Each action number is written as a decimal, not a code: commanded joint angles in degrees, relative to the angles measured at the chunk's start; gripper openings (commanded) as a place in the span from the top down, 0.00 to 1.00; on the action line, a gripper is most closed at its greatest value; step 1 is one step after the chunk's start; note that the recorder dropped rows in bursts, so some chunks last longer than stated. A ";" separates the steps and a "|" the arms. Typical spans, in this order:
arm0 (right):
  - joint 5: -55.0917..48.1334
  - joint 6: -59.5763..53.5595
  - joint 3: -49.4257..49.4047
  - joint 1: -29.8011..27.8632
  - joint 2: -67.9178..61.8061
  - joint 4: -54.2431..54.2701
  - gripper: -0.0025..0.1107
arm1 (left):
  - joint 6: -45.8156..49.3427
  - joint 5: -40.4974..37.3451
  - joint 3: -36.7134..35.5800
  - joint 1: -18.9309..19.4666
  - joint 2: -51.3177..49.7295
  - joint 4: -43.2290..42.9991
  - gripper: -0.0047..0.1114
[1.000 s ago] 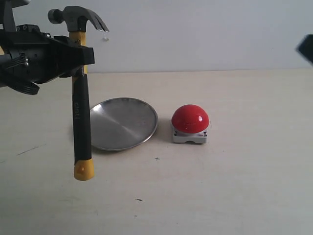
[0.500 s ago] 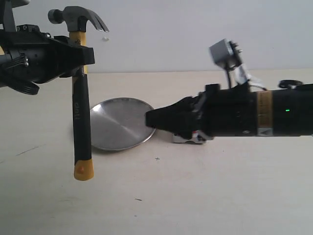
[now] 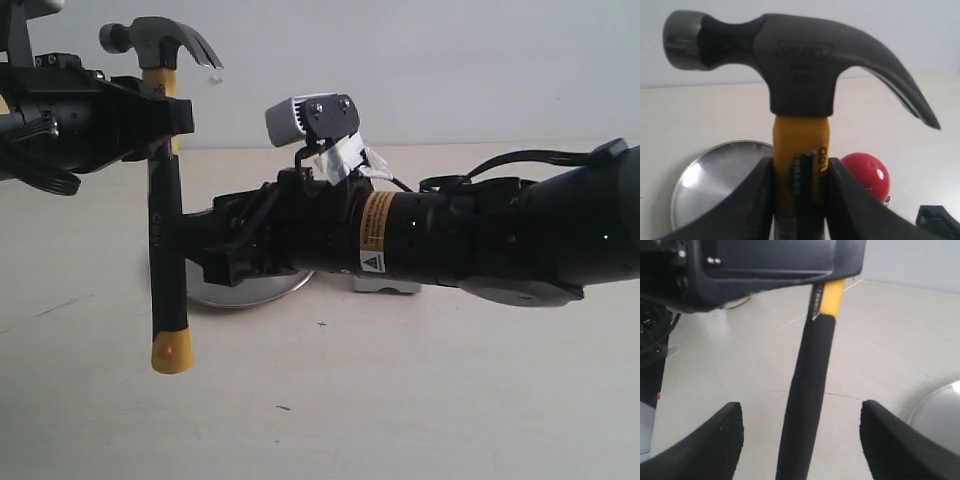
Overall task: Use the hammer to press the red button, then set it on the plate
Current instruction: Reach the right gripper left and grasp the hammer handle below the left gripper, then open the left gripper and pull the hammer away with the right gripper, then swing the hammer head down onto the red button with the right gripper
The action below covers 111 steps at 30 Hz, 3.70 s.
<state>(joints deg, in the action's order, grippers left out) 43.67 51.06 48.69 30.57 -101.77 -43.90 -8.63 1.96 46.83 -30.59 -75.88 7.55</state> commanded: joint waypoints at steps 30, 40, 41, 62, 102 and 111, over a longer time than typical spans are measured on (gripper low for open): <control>8.08 -1.36 0.37 0.69 -6.30 4.21 0.46 | -2.79 3.36 0.38 -4.84 1.08 0.42 0.96; 7.16 -0.39 0.37 0.69 -6.30 4.43 0.98 | -1.42 3.24 0.38 -4.83 1.08 0.42 0.88; 7.16 -0.39 0.37 0.69 -6.30 4.43 0.98 | -0.90 3.16 0.38 -4.83 1.08 0.42 0.84; -6.70 -6.72 0.24 0.69 0.76 19.60 0.98 | 5.86 -3.36 -10.61 -2.49 24.28 -0.18 0.96; -49.89 -14.90 -24.26 -4.45 48.85 16.80 0.98 | -2.31 10.01 -46.83 -2.49 44.89 -16.40 0.96; -41.08 -14.48 -24.26 -5.87 40.31 16.97 0.98 | -3.61 8.22 -46.83 -2.49 44.89 -17.66 0.96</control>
<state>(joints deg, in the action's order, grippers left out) -5.83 36.78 24.07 24.83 -59.03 -25.98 -11.77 10.22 -0.03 -33.27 -31.29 -9.98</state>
